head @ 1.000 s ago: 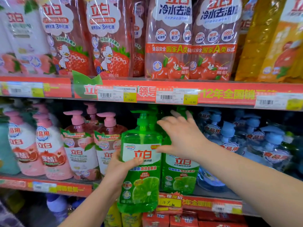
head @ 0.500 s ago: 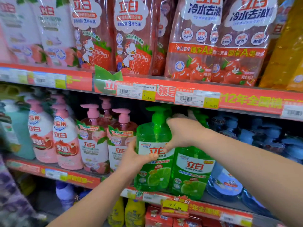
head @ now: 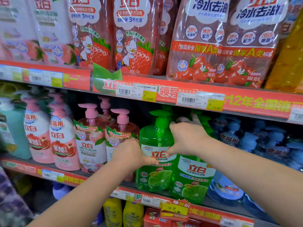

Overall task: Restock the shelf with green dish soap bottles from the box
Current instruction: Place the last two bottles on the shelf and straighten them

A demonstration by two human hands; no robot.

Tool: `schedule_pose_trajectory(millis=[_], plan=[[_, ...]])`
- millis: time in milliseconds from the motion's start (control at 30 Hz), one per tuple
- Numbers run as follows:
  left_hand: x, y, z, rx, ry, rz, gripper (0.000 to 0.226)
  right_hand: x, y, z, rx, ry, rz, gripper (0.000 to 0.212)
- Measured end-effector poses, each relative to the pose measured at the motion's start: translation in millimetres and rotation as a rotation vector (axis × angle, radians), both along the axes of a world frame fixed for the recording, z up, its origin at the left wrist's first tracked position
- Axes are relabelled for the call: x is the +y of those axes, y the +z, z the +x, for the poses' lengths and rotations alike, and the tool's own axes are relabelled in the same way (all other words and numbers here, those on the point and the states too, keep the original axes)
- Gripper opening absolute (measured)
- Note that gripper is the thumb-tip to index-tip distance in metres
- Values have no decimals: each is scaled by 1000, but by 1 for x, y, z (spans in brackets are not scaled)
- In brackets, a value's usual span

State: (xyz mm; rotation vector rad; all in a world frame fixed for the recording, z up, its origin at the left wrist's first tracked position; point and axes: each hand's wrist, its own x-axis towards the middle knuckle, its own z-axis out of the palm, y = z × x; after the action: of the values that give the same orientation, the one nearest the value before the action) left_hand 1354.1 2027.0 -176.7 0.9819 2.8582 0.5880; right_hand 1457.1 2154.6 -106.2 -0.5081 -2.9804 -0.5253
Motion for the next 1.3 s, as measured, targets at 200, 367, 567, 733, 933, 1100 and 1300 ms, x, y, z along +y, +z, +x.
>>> schedule_pose_trajectory(millis=[200,367,567,733,933,1100,1300], plan=[[1,-13,3,-95,56,163,84,-5,-3,-1,-15,-19,40,83],[-7,-36,17,-63,61,351,90,-11,-12,0,-50,-29,109,81],[-13,-43,21,103,-1,330,90,-14,-16,3,-63,-16,161,80],[-20,-21,22,406,-62,275,90,-7,-3,27,74,73,101,86],[0,11,15,445,-222,210,103,28,-18,80,564,-89,-270,110],[7,15,15,257,-273,62,123,41,-46,90,454,-293,-593,108],[9,16,13,304,-290,-3,121,47,-53,89,239,-246,-558,106]])
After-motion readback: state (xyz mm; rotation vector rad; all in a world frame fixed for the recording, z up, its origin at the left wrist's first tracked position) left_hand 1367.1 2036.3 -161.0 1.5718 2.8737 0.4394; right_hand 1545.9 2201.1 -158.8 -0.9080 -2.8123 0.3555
